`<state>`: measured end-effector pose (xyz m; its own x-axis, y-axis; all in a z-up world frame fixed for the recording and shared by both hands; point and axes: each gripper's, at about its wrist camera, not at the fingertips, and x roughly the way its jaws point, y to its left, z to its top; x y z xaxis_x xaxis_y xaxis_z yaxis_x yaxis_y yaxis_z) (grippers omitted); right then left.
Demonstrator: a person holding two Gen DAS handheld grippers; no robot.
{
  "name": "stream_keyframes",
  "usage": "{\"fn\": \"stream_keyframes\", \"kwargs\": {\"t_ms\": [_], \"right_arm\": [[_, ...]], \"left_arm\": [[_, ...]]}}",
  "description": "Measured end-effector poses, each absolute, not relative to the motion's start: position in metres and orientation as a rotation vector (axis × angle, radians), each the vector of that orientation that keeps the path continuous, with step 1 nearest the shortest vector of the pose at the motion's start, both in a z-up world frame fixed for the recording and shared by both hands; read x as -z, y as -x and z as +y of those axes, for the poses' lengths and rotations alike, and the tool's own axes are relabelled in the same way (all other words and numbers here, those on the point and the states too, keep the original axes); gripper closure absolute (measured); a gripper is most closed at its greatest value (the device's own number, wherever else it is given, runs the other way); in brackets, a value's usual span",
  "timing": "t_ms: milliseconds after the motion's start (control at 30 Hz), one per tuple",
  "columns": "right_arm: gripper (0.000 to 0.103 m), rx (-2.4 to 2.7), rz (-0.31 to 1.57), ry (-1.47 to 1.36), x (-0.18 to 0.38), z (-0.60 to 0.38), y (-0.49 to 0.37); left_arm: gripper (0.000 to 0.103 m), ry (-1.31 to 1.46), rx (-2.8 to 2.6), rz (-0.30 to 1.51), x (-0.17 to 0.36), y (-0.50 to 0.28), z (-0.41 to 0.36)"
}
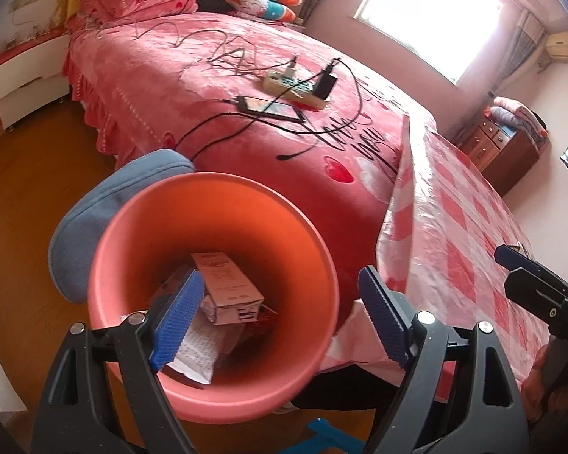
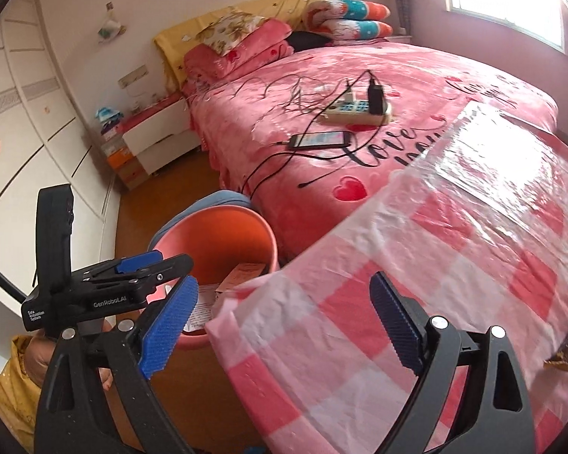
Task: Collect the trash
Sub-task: 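Return both open grippers to the coffee stick and white milk bag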
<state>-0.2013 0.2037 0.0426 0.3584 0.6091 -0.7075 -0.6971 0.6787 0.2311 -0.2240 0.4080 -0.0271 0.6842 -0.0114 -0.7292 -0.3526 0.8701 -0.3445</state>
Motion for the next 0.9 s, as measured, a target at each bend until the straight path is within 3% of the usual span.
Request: {"fn": "stream_keyframes", "kwargs": {"t_ms": [900], "right_arm": [[0.012, -0.741, 0.822, -0.031, -0.048, 0.101, 0.191]], "left_arm": [[0.019, 0.354, -0.068, 0.837, 0.002, 0.18, 0.31]]}}
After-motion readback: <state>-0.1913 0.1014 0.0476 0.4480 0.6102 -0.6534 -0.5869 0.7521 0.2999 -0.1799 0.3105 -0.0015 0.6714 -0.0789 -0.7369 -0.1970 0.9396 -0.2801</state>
